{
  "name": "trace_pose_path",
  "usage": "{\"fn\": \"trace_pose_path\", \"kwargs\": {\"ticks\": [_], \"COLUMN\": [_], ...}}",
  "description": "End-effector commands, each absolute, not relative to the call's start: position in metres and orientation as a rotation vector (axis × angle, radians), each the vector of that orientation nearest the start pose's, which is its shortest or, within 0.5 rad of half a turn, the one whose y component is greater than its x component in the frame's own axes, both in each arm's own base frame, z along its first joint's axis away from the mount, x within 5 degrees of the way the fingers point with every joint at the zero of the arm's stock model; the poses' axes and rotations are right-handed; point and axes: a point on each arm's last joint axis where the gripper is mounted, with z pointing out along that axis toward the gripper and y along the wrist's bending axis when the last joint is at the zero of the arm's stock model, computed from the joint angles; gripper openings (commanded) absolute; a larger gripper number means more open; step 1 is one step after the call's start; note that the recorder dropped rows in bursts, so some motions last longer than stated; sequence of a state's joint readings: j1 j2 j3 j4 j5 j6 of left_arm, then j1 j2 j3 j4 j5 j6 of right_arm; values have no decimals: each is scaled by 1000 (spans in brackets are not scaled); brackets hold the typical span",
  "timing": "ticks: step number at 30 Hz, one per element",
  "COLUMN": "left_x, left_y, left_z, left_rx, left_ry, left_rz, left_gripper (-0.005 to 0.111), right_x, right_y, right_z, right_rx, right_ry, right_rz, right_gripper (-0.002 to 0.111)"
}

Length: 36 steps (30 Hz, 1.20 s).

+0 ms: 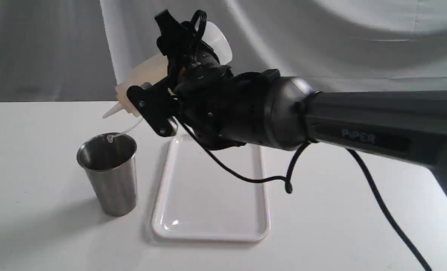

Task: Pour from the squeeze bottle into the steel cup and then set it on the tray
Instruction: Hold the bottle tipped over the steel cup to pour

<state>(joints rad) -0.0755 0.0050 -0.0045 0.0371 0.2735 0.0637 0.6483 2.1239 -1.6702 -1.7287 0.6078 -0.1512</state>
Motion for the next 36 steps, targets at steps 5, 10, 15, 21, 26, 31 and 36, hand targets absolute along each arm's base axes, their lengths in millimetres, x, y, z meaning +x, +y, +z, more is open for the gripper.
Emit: {"fn": "trace_pose_path", "kwargs": {"ticks": [5,10,15,21,26,31,36], "left_x": [55,55,55,55,55,55,55], "left_y": [-4,-4,-4,-4,-4,-4,-4], "left_z": [189,189,189,189,189,189,189], "left_rx": [151,151,151,151,151,151,151], "left_ry": [1743,1743,1743,1743,1743,1743,1743], "left_rz": [23,23,23,23,23,23,23], "left_gripper": [8,8,8,8,8,8,8], "right_x": [426,427,427,427,427,427,427], "right_y": [260,260,260,260,260,259,259], "right_z": [262,261,261,261,261,261,261], "right_rx": [-1756,-1787,-1806,-1806,-1806,-1757,-1739], "right_ry": [984,953,932,932,932,986,1006], "right_rz": [-1416,-1441,-1458,-1458,-1458,-1424,-1417], "right_gripper": [0,0,0,0,0,0,0]}}
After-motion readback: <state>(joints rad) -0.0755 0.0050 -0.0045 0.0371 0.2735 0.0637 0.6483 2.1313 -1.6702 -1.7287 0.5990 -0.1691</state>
